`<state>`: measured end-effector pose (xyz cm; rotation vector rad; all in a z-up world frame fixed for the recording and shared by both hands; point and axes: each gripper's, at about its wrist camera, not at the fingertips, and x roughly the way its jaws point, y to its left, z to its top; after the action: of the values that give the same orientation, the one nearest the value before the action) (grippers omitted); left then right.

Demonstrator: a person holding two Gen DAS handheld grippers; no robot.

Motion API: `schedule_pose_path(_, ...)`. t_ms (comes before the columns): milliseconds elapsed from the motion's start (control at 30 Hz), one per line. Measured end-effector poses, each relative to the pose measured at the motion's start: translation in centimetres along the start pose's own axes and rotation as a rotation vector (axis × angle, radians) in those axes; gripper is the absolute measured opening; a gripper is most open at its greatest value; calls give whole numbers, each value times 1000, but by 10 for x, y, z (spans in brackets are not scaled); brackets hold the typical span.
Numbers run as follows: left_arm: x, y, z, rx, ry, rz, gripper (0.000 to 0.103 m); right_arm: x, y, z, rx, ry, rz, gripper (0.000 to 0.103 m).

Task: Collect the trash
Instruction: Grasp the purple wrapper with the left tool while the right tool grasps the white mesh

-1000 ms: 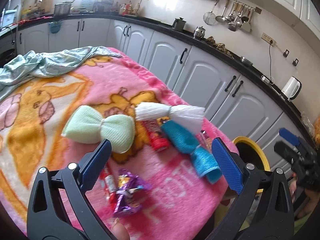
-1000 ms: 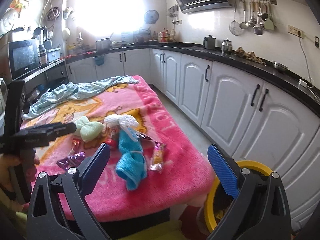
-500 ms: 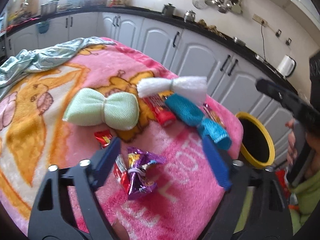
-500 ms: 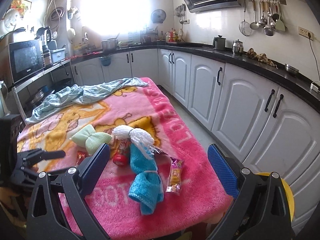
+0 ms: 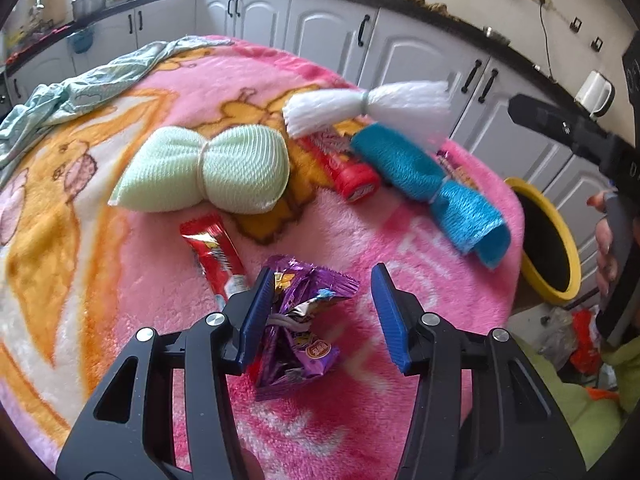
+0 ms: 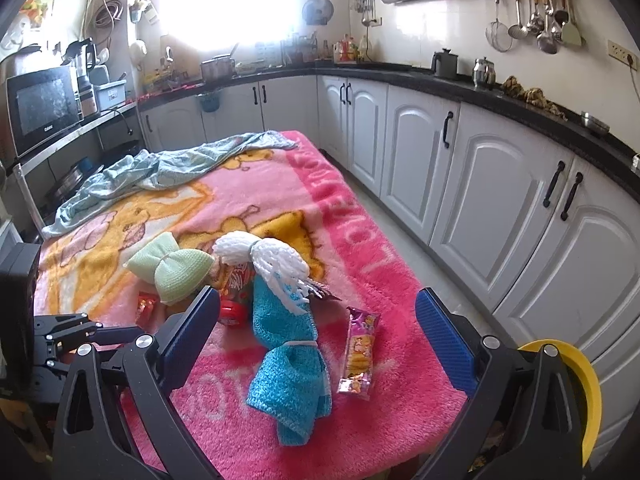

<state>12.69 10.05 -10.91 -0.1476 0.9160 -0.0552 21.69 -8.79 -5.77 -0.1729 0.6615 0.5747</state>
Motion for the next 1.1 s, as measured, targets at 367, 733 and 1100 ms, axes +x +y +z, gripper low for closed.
schedule_pose_path(367,9,1,-3,9,28,26,31,59,1,9,0,106,51,95)
schedule_pose_path(733,11,4,-5,-8,42,-30,20,73,14,9,-33,160,179,15)
schedule_pose_path(1100,-6,-5,0,-18,-9,-102,19,25,7,4,-16,93,202,12)
